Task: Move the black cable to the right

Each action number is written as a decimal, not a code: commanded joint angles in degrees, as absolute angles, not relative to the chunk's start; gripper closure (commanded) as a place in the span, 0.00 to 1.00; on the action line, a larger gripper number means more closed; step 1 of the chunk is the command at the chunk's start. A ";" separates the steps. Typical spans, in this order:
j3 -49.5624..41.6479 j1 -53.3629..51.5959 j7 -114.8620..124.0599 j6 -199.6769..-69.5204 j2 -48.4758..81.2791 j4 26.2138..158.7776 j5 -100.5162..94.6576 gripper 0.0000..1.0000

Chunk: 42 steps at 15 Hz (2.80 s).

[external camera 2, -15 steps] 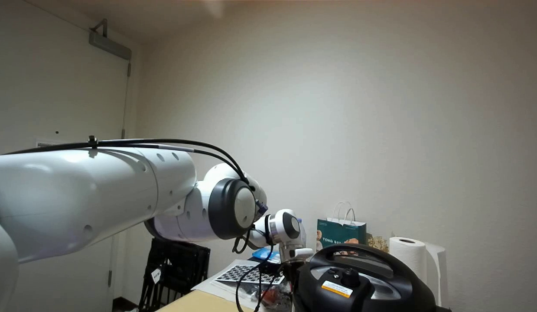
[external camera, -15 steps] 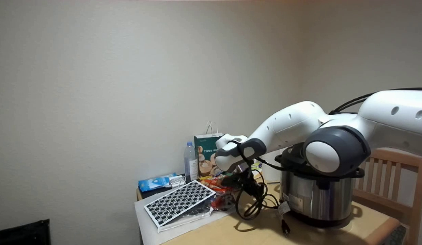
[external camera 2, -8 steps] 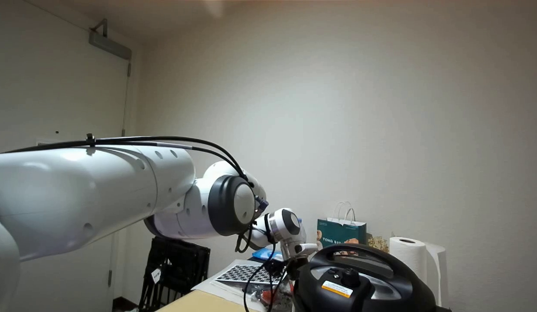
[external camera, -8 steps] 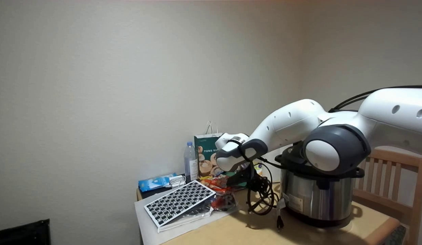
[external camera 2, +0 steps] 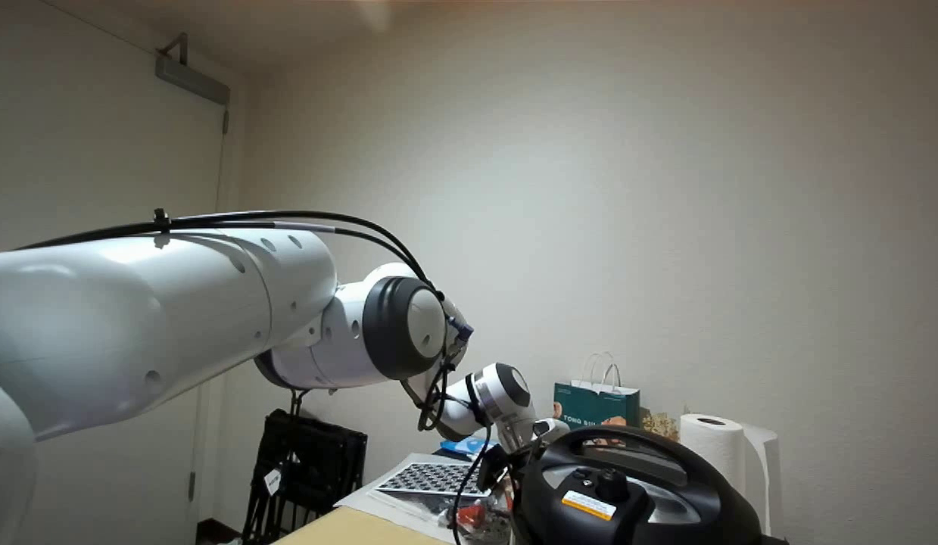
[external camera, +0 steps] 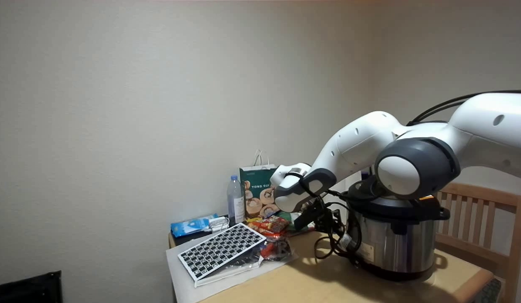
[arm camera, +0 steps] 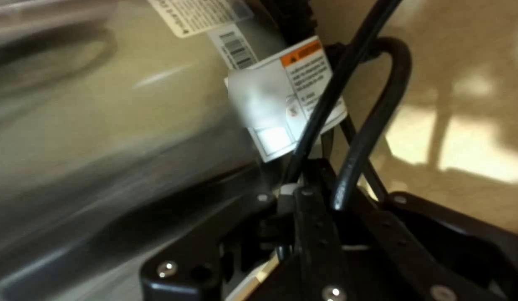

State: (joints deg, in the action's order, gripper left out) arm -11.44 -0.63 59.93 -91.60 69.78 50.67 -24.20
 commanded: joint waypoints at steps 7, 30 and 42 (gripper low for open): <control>-13.27 -6.59 59.50 -92.83 58.54 68.02 -31.82 0.54; -7.19 -4.56 60.84 -88.32 57.13 65.83 -15.23 0.00; -4.92 -3.65 53.26 -73.20 56.69 60.24 -3.82 0.00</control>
